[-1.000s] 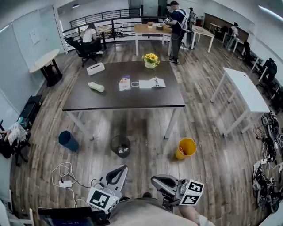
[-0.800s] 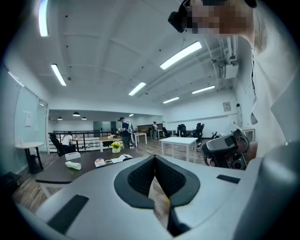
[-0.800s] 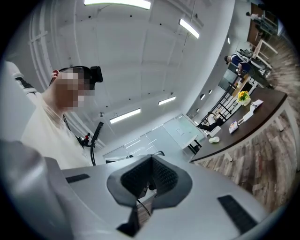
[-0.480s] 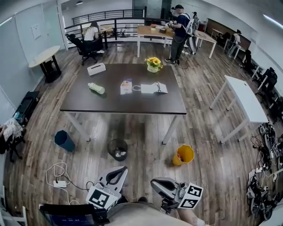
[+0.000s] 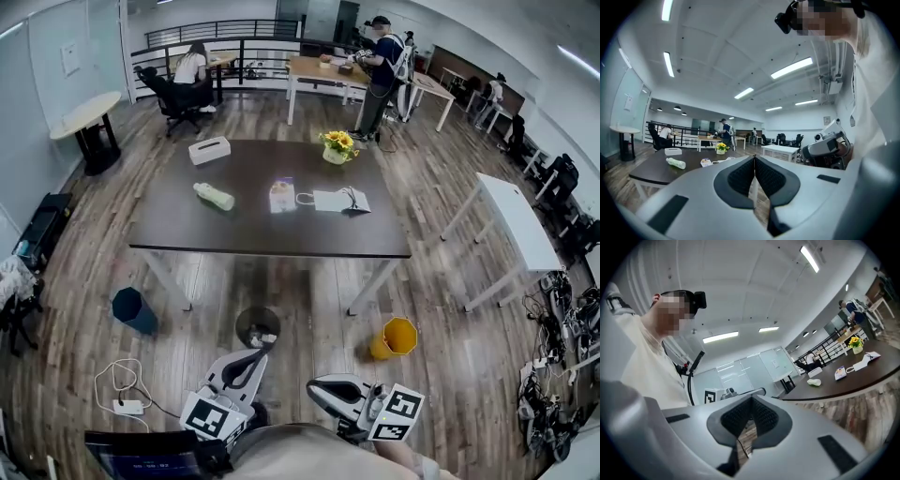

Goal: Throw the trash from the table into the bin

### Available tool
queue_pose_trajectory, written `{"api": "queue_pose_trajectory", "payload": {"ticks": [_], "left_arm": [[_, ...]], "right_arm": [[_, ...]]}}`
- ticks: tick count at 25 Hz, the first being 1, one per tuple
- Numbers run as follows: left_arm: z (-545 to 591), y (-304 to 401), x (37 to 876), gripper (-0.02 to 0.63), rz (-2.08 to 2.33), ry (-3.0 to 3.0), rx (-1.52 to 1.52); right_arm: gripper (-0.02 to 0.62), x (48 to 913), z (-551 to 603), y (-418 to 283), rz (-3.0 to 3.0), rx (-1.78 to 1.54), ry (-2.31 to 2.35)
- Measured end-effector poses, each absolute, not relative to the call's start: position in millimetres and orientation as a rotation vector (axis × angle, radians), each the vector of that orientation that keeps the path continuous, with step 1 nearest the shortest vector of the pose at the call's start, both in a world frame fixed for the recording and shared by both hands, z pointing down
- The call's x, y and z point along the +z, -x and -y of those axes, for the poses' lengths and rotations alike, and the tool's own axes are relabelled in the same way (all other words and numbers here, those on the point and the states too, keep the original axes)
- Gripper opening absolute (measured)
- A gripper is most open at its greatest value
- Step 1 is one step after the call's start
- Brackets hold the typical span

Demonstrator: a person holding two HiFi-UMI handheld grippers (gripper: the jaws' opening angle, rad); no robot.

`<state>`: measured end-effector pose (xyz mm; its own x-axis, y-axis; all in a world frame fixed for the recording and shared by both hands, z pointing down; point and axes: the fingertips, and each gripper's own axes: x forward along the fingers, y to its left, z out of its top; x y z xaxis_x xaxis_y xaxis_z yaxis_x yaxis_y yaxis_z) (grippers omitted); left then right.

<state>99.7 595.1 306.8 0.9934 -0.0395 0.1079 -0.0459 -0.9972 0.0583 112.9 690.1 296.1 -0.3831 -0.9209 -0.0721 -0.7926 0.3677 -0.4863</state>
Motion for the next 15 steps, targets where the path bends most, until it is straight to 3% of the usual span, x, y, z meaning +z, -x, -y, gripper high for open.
{"api": "queue_pose_trajectory", "payload": {"ticks": [8,15], "left_arm": [[-513.9,-66.0,307.9,0.014,0.062,-3.060,0.124],[-474.9,-59.2,318.9,0.014,0.136,-3.016,0.155]], "right_arm": [[0.012,290.9,-600.6,-69.7,-2.410,-0.510,1.522],[0.013,295.9,-563.5,-72.6,-2.403,-0.520,1.544]]}}
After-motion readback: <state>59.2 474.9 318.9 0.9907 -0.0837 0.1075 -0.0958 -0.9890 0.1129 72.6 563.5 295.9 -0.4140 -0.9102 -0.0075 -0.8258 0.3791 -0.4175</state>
